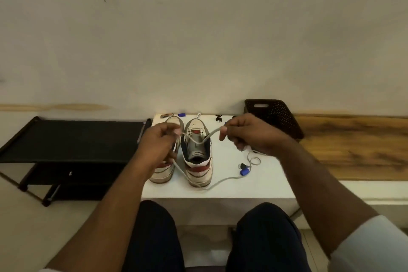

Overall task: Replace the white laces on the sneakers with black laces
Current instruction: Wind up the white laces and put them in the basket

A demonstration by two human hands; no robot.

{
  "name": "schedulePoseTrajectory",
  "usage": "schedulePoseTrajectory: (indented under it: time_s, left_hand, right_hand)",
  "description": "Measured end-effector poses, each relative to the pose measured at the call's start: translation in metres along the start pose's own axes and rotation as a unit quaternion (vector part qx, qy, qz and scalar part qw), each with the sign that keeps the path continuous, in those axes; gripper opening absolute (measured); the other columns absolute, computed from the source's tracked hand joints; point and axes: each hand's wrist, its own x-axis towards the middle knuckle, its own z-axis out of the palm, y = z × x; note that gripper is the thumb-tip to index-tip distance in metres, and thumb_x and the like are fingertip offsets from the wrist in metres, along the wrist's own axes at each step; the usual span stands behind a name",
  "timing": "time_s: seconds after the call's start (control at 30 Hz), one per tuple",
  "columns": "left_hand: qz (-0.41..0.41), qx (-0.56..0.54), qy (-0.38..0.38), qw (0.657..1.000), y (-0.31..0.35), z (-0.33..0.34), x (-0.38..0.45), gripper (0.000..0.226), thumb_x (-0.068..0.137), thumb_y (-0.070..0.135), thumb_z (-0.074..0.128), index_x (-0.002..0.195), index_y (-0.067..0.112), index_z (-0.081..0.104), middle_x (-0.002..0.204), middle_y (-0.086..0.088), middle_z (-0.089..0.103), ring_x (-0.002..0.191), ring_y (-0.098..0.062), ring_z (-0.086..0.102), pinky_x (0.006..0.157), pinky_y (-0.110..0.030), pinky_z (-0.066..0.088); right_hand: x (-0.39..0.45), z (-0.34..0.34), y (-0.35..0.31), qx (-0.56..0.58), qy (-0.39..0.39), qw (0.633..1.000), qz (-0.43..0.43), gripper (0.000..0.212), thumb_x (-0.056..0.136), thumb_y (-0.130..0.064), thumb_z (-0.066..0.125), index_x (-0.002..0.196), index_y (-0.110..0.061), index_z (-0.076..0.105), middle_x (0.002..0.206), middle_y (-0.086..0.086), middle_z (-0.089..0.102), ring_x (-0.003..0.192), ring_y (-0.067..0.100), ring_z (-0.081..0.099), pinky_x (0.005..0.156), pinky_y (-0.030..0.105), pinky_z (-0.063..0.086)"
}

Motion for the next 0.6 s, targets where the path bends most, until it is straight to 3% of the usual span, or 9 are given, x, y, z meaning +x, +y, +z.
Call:
schedulePoseTrajectory:
  time_s: [0.07,0.13,0.23,0.3,0.4,0.47,0.53,0.6]
  left_hand:
    - [0.004,-0.051,-0.076,0.996,-0.008,0.019,-0.001,0.037,0.091,0.014,0.064,0.124,0.032,0.058,0.117,0.011,0.061,0.076,-0.024,0.069,0.066,-0.037,0.060]
    - [0.025,-0.084,-0.111,0.990,-0.017,0.041,0.005,0.046,0.088,0.008,0.066,0.126,0.032,0.058,0.123,0.007,0.060,0.093,-0.029,0.070,0.079,-0.046,0.059]
    - [0.064,-0.095,-0.081,0.990,-0.017,0.058,0.009,0.016,0.093,0.009,0.060,0.102,0.016,0.071,0.094,-0.010,0.073,0.089,-0.035,0.070,0.081,-0.052,0.057]
    - [0.085,-0.103,-0.081,0.988,-0.017,0.064,0.024,0.016,0.095,0.011,0.057,0.090,0.013,0.073,0.077,-0.011,0.071,0.078,-0.034,0.070,0.077,-0.055,0.057]
    - [0.129,-0.071,-0.081,0.986,-0.016,0.074,0.055,0.017,0.092,0.009,0.061,0.084,0.018,0.074,0.067,0.001,0.070,0.067,-0.015,0.067,0.069,-0.034,0.059]
    - [0.160,-0.032,-0.075,0.984,-0.017,0.078,0.069,0.019,0.089,0.006,0.064,0.080,0.021,0.071,0.064,-0.001,0.067,0.061,-0.010,0.061,0.060,-0.023,0.053]
    - [0.175,0.019,-0.064,0.982,-0.024,0.082,0.082,0.019,0.088,0.010,0.066,0.079,0.027,0.069,0.066,-0.004,0.065,0.057,-0.007,0.057,0.057,-0.020,0.048]
    - [0.179,0.074,-0.039,0.980,-0.033,0.085,0.092,0.014,0.088,0.022,0.067,0.080,0.033,0.068,0.069,0.005,0.066,0.060,0.001,0.055,0.060,-0.015,0.044]
  right_hand:
    - [0.013,0.018,0.013,0.065,-0.005,0.998,0.005,0.026,0.098,-0.022,0.053,0.088,-0.004,0.069,0.059,-0.001,0.050,0.056,0.015,0.043,0.051,0.024,0.040]
    - [0.027,0.030,0.027,0.138,-0.025,0.990,0.009,0.029,0.101,-0.021,0.045,0.092,-0.005,0.067,0.062,0.000,0.052,0.057,0.014,0.044,0.052,0.025,0.037]
    - [0.031,0.035,0.037,0.251,-0.047,0.967,-0.005,0.029,0.099,-0.020,0.044,0.087,-0.007,0.067,0.067,0.004,0.052,0.057,0.015,0.044,0.050,0.025,0.034]
    - [0.041,0.032,0.045,0.331,-0.075,0.940,-0.024,0.024,0.093,-0.021,0.053,0.083,-0.007,0.070,0.066,0.006,0.055,0.055,0.015,0.048,0.048,0.023,0.038]
    - [0.058,0.028,0.060,0.460,-0.121,0.874,-0.095,0.021,0.079,-0.028,0.073,0.087,-0.008,0.074,0.074,0.006,0.066,0.064,0.015,0.062,0.054,0.025,0.050]
    - [0.066,0.030,0.064,0.536,-0.094,0.825,-0.153,0.024,0.079,-0.030,0.073,0.095,-0.012,0.075,0.088,0.004,0.072,0.081,0.016,0.069,0.069,0.027,0.057]
    - [0.077,0.028,0.067,0.613,-0.010,0.768,-0.187,0.023,0.084,-0.024,0.062,0.099,-0.014,0.076,0.103,0.005,0.073,0.100,0.018,0.069,0.083,0.030,0.056]
    - [0.091,0.025,0.076,0.626,0.095,0.751,-0.190,0.026,0.086,-0.018,0.053,0.099,-0.014,0.076,0.111,0.007,0.071,0.112,0.022,0.064,0.094,0.034,0.052]
